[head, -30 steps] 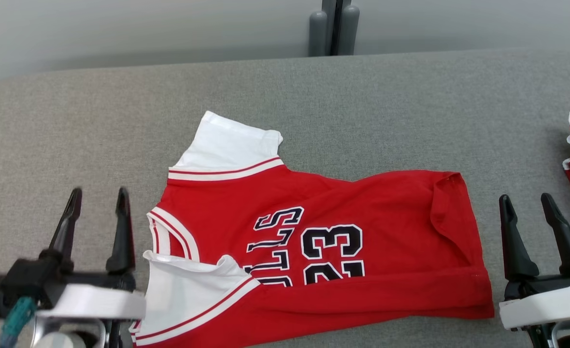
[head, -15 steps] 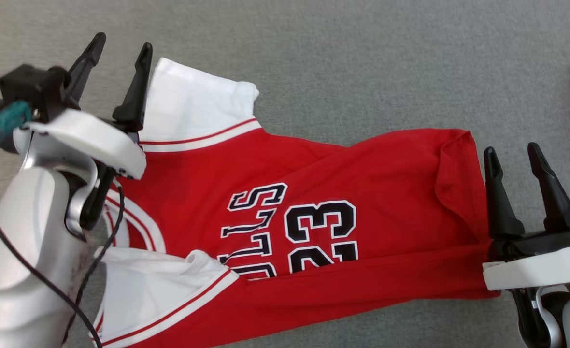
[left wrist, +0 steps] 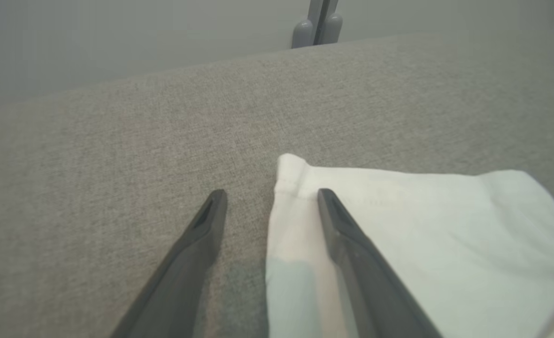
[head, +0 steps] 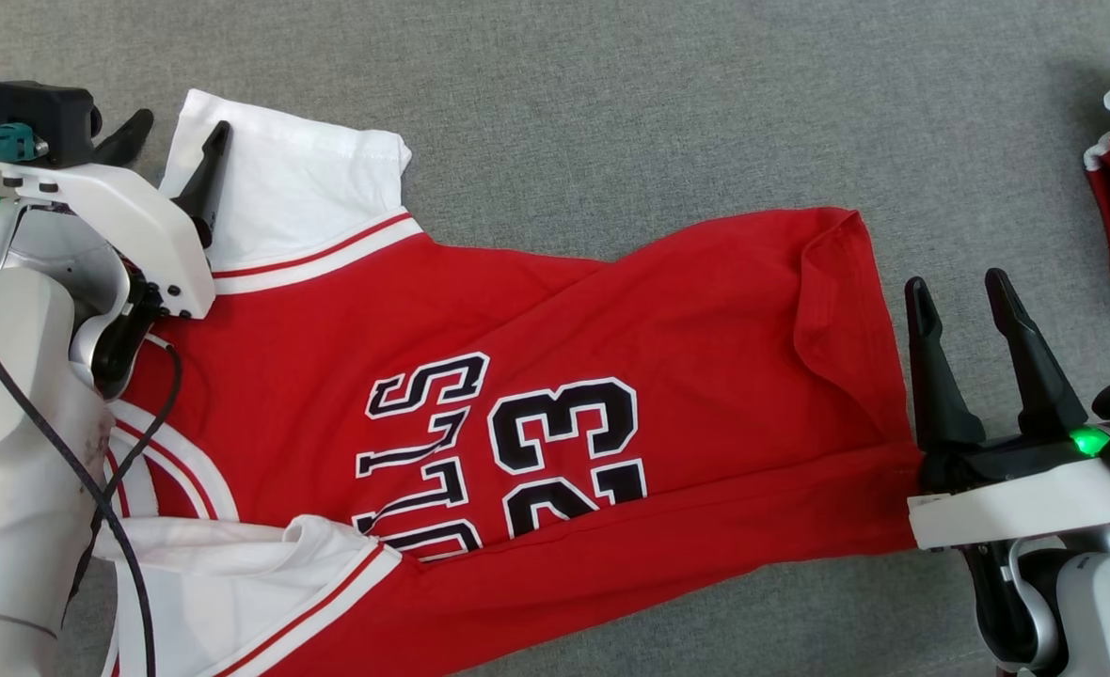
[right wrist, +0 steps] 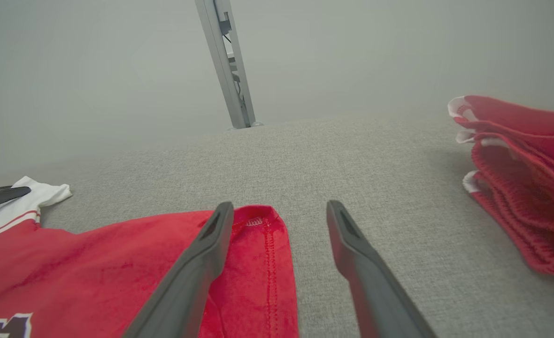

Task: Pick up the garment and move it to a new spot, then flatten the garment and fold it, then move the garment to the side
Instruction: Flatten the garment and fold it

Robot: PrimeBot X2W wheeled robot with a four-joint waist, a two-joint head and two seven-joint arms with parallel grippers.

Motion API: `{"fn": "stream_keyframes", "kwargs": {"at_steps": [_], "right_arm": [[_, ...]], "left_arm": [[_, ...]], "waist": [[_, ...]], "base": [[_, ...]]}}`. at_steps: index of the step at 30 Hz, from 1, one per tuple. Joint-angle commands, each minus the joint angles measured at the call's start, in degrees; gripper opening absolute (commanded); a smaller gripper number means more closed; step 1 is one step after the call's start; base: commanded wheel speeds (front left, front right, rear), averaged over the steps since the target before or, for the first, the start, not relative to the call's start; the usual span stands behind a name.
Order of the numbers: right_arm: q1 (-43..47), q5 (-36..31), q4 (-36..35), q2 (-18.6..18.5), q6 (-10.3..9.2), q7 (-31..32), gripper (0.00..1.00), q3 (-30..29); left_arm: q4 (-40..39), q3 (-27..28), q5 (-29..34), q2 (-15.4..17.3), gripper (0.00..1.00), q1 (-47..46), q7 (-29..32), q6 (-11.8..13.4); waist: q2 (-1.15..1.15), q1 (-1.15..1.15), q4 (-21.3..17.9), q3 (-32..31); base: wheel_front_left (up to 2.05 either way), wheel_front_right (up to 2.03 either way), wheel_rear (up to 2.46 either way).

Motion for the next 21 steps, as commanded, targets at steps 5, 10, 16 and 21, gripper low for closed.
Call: {"fn": "stream_keyframes", "kwargs": {"at_steps": [5,10,16,21], "right_arm": [[-1.5,0.5,1.0,-0.3,0.02,0.2,1.00,-1.0],[-4.4,-0.1,2.3,-0.3,0.02,1.3,1.00,-0.3],[-9.1,0.2,5.5,-1.1,0.02,2.9,1.00,1.8],[-10.8,0.7,9.1,-1.2,0.02,6.3,1.00,2.4]], "left_arm": [[3.6,-2.7,-0.7,-0.4,0.00,-1.7,-1.7,-0.4],[4.9,-5.5,-1.6,-1.3,0.00,-2.8,-3.5,-0.4],[5.4,-9.1,-2.9,-1.8,0.00,-4.1,-5.4,-0.4],[6.3,-11.3,-4.1,-2.0,0.00,-4.8,-6.7,-0.4]], "waist": [[0.00,0.00,0.4,0.1],[0.00,0.00,1.5,0.4],[0.00,0.00,3.1,1.0],[0.00,0.00,4.0,1.2]], "base": [[0.00,0.00,0.00],[0.00,0.00,0.00],[0.00,0.00,0.00],[0.00,0.00,0.00]]}}
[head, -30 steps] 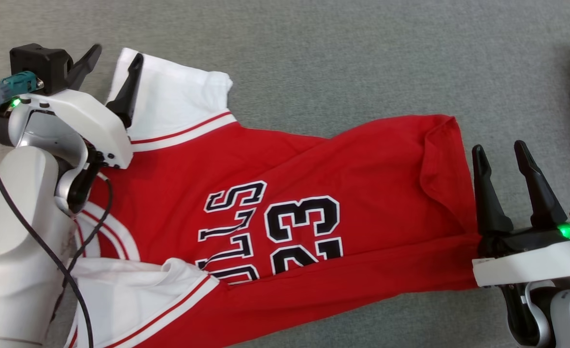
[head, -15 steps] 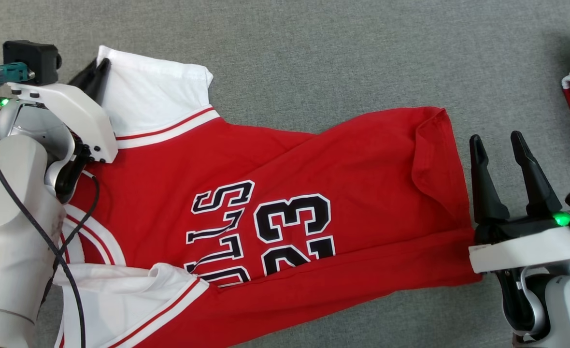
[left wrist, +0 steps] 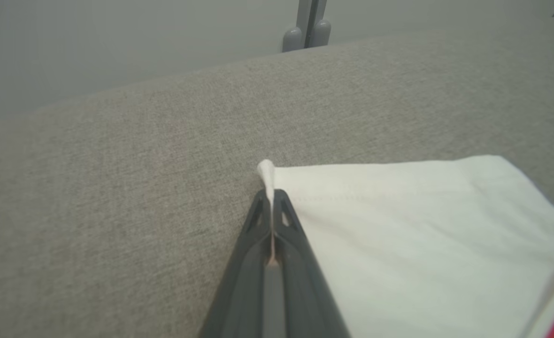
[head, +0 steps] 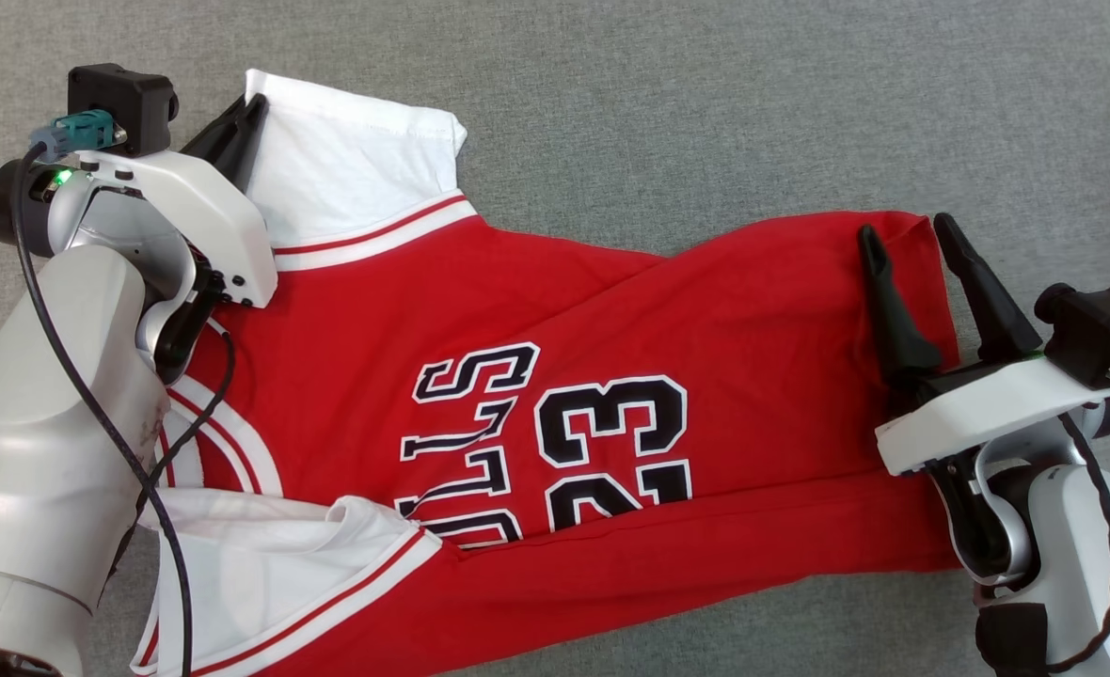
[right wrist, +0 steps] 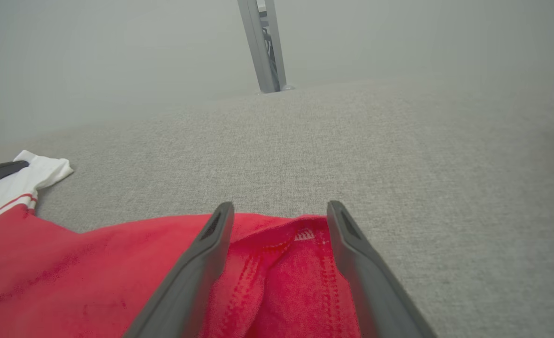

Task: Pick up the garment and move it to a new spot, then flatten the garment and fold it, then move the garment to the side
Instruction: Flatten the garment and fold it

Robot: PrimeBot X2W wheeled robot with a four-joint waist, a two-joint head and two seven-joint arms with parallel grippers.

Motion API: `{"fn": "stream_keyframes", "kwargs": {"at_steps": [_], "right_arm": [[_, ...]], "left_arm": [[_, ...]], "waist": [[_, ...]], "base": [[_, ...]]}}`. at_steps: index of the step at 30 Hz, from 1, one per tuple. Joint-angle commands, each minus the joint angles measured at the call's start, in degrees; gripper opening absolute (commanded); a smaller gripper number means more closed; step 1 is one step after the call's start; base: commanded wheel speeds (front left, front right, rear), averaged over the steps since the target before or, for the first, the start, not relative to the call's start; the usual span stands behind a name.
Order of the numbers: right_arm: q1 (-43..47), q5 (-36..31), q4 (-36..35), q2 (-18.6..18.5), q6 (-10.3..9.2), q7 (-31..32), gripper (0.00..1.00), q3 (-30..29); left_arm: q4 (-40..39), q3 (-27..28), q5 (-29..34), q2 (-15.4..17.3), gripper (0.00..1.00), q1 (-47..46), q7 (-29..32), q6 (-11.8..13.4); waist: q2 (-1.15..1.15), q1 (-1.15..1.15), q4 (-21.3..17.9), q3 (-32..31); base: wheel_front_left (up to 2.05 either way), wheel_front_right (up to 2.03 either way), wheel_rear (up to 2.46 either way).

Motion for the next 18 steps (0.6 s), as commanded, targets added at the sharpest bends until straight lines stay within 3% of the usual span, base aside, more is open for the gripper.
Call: {"fn": "stream_keyframes", "kwargs": {"at_steps": [1,9,10,11,12,13,14,18], "right_arm": [[-0.6,0.1,0.8,-0.3,0.02,1.1,1.00,-0.3],[-1.3,2.3,2.0,0.3,0.02,5.7,1.00,-2.1],[-1.5,2.9,2.0,0.3,0.02,6.0,0.69,-2.3],[-1.7,3.7,2.2,0.3,0.02,6.4,0.47,-2.4],[-1.9,4.2,2.4,0.4,0.02,6.8,0.38,-2.4],[-1.9,4.2,2.4,0.4,0.02,6.8,0.38,-2.4],[-2.6,5.6,2.7,0.4,0.02,7.4,0.00,-2.5],[-3.5,6.3,3.7,-0.3,0.02,8.3,0.00,-3.0]], "left_arm": [[1.0,-0.8,-0.4,0.2,0.00,0.2,-0.2,0.0],[2.5,-3.5,-2.3,0.3,0.00,-0.7,-2.1,0.0],[2.6,-3.8,-2.5,0.2,0.00,-0.8,-2.4,0.0],[2.9,-4.0,-2.7,0.2,0.00,-1.0,-2.7,0.0],[3.0,-4.3,-2.9,0.1,0.00,-1.1,-2.7,0.0],[3.0,-4.3,-2.9,0.1,0.00,-1.1,-2.7,0.0],[3.4,-4.8,-3.3,0.0,0.00,-1.3,-3.2,0.0],[3.8,-5.1,-3.9,0.0,0.00,-1.6,-4.7,0.0]], "waist": [[0.00,0.00,0.2,0.1],[0.00,0.00,0.3,0.4],[0.00,0.00,0.3,0.4],[0.00,0.00,0.3,0.5],[0.00,0.00,0.3,0.5],[0.00,0.00,0.3,0.5],[0.00,0.00,0.5,0.5],[0.00,0.00,0.8,0.4]], "base": [[0.00,0.00,0.00],[0.00,0.00,0.00],[0.00,0.00,0.00],[0.00,0.00,0.00],[0.00,0.00,0.00],[0.00,0.00,0.00],[0.00,0.00,0.00],[0.00,0.00,0.00]]}}
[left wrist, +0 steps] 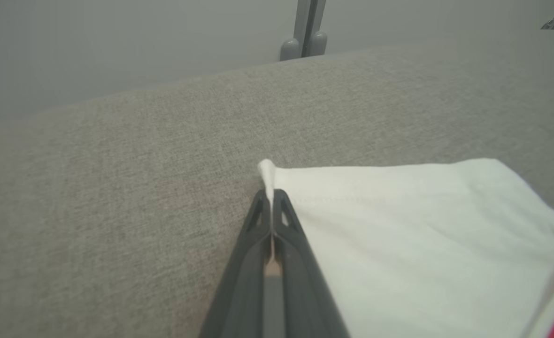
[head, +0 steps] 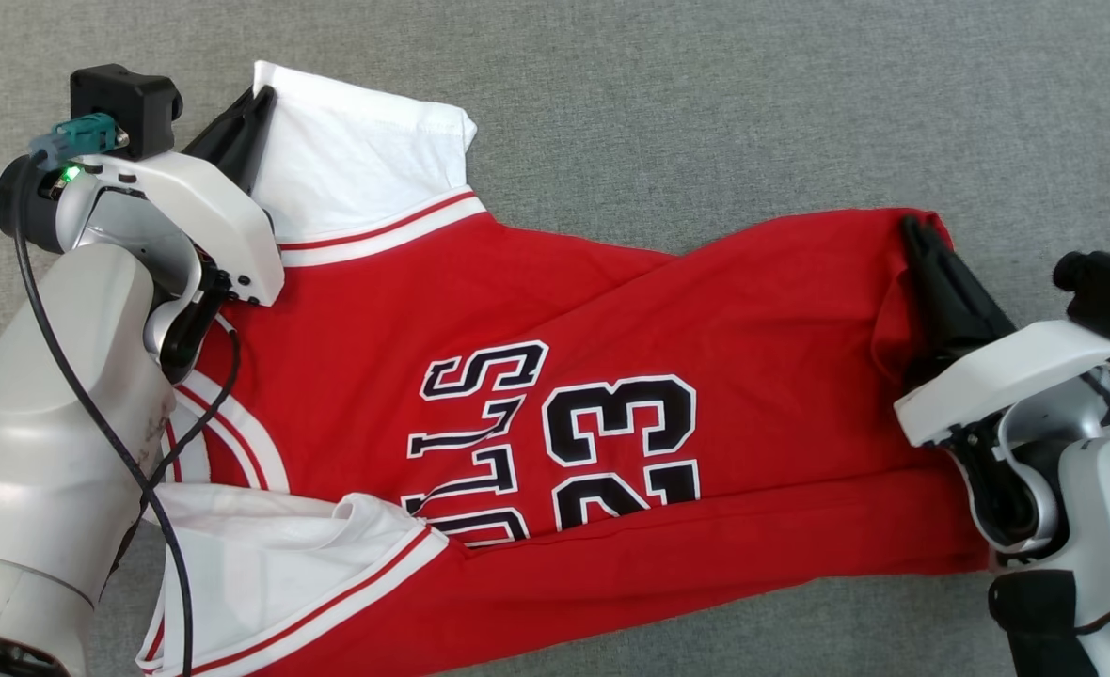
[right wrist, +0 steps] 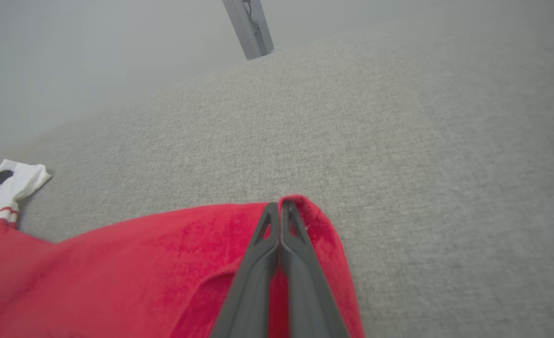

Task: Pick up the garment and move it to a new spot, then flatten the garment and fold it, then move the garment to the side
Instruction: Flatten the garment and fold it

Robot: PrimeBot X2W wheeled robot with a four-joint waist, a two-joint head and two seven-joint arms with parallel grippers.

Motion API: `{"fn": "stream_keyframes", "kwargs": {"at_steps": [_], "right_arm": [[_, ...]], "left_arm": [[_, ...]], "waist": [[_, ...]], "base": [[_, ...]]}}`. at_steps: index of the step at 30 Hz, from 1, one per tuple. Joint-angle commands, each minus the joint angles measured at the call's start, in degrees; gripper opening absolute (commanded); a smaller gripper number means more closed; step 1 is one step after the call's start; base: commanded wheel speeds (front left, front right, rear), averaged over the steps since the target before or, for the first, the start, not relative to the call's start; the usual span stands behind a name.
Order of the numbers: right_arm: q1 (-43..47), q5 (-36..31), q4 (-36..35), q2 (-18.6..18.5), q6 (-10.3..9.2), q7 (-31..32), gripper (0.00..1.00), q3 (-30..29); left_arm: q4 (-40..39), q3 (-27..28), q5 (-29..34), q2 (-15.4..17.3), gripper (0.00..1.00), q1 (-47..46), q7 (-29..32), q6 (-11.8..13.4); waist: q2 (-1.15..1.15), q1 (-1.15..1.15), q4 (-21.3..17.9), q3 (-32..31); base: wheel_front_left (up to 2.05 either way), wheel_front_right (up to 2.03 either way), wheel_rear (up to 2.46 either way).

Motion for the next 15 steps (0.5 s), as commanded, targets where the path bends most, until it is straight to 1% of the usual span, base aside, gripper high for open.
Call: {"fn": "stream_keyframes", "kwargs": {"at_steps": [1,5,9,15], "right_arm": [[-0.9,0.2,0.3,-0.4,0.02,0.0,0.00,-0.5],[-2.2,1.0,-0.4,-1.6,0.02,0.4,0.00,-0.8],[-3.4,1.8,-2.1,-3.6,0.03,0.8,0.00,-1.5],[-4.7,3.8,-4.3,-6.1,0.03,1.5,0.00,-2.5]], "left_arm": [[0.8,-0.3,-0.4,0.1,0.00,0.1,-0.2,0.0],[0.9,0.2,-0.7,0.4,0.00,-1.1,-3.7,0.0],[-0.6,0.9,-0.3,1.0,0.00,-2.9,-7.1,0.1],[-6.8,2.2,1.0,2.5,0.00,-4.0,-9.5,1.6]], "waist": [[0.00,0.00,0.2,0.0],[0.00,0.00,0.7,-0.3],[0.00,0.00,1.6,-1.5],[0.00,0.00,3.0,-3.7]], "base": [[0.00,0.00,0.00],[0.00,0.00,0.00],[0.00,0.00,0.00],[0.00,0.00,0.00]]}}
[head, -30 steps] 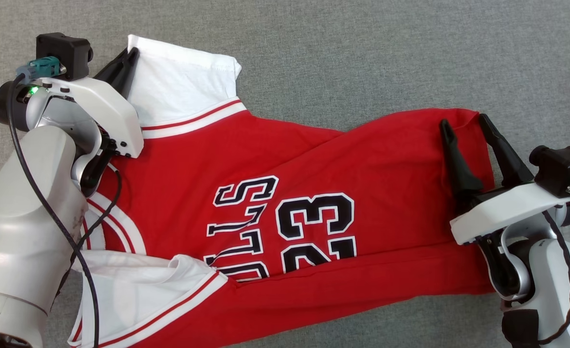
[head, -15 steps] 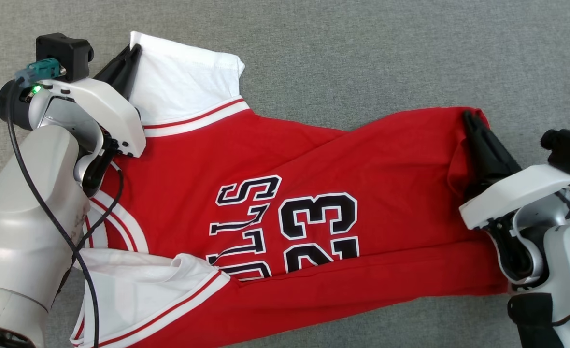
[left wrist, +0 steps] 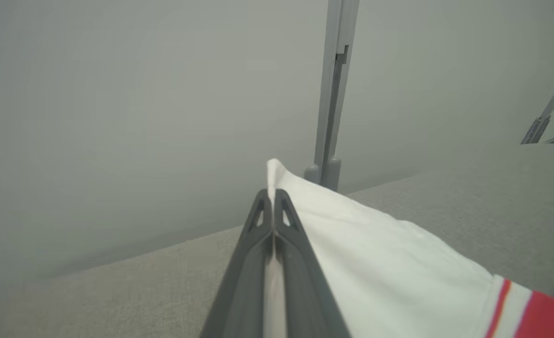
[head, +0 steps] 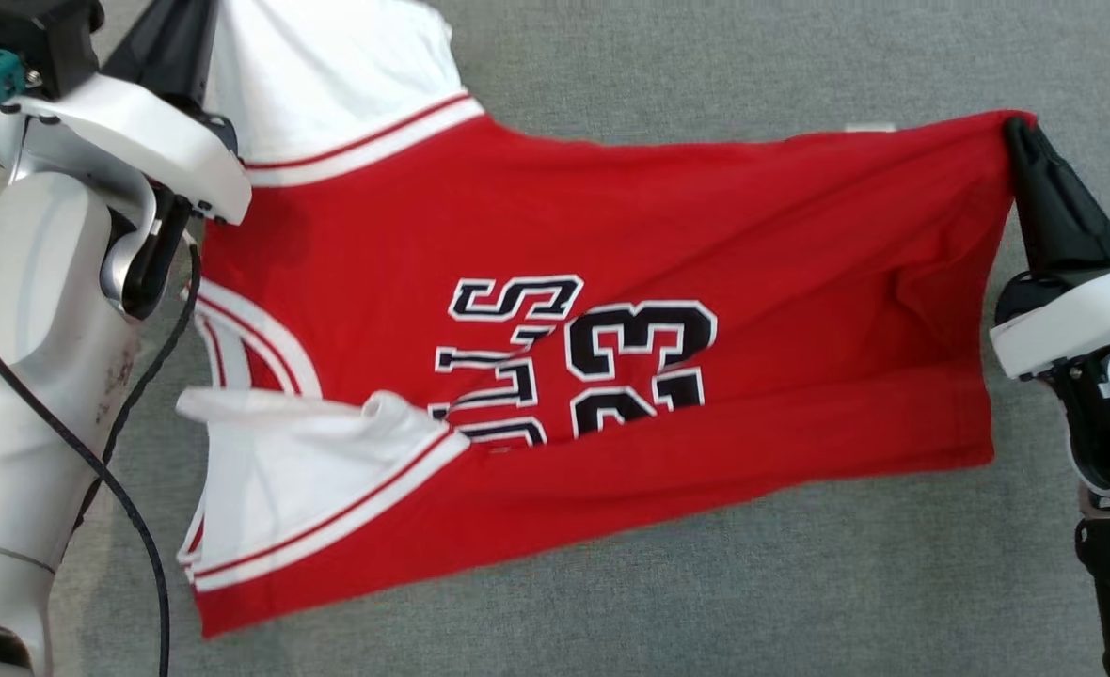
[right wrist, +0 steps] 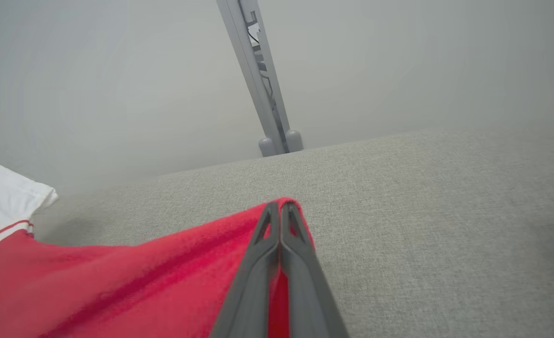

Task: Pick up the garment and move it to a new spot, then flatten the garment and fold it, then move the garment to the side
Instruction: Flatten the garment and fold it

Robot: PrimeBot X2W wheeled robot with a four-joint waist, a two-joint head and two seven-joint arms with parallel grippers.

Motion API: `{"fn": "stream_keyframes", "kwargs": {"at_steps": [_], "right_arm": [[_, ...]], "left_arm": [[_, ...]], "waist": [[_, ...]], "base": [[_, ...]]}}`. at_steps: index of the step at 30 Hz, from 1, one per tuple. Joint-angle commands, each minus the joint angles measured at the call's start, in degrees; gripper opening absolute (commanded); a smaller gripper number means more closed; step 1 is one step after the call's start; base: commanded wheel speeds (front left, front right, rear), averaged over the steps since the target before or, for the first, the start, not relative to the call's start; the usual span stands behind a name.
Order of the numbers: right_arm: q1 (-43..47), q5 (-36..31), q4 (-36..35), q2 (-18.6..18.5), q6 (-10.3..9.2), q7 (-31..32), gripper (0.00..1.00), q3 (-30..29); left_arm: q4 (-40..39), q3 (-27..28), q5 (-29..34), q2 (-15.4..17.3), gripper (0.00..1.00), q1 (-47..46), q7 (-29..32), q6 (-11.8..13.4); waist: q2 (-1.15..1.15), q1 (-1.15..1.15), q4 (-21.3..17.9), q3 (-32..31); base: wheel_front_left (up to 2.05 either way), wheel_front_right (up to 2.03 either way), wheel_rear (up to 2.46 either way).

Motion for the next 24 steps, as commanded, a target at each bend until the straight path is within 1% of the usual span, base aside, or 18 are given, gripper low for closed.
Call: {"fn": "stream_keyframes", "kwargs": {"at_steps": [1,7,14,17,21,22,23,24], "right_arm": [[-0.4,0.1,-0.3,-0.7,0.02,0.2,0.00,-0.2],[0.6,2.2,-0.8,-1.4,0.02,1.7,0.00,-0.2],[2.0,4.6,-0.4,-2.8,0.03,1.2,0.00,0.0],[3.7,6.0,-0.4,-3.1,0.02,1.7,0.00,0.4],[6.6,7.4,-0.9,-3.8,0.03,2.1,0.00,1.1],[7.3,7.6,-0.9,-4.0,0.03,2.1,0.00,1.1],[7.3,7.6,-0.9,-4.0,0.03,2.1,0.00,1.1],[8.6,8.1,-0.9,-4.4,0.03,2.1,0.00,1.4]], "left_arm": [[-1.3,0.4,0.5,0.5,0.00,-0.6,-0.4,0.4],[-10.6,1.8,-0.1,2.8,0.00,3.1,-0.5,2.4],[-23.0,3.0,-1.8,6.3,0.00,10.2,0.8,4.7],[-29.6,3.0,-1.5,8.1,0.00,14.6,1.2,6.5],[-39.3,2.8,-1.2,10.6,0.00,22.1,1.7,9.6],[-41.4,2.7,-1.5,11.2,0.00,24.2,2.1,10.3],[-41.4,2.7,-1.5,11.2,0.00,24.2,2.1,10.3],[-45.0,2.7,-1.9,12.3,0.00,28.2,2.8,11.9]], "waist": [[0.00,0.00,0.6,-0.8],[0.00,0.00,1.3,-2.5],[0.00,0.00,1.7,-3.1],[0.00,0.00,1.8,-3.3],[0.00,0.00,2.1,-3.5],[0.00,0.00,2.2,-3.5],[0.00,0.00,2.2,-3.5],[0.00,0.00,2.4,-3.4]], "base": [[0.00,0.00,0.00],[0.00,0.00,0.00],[0.00,0.00,0.00],[0.00,0.00,0.00],[0.00,0.00,0.00],[0.00,0.00,0.00],[0.00,0.00,0.00],[0.00,0.00,0.00]]}}
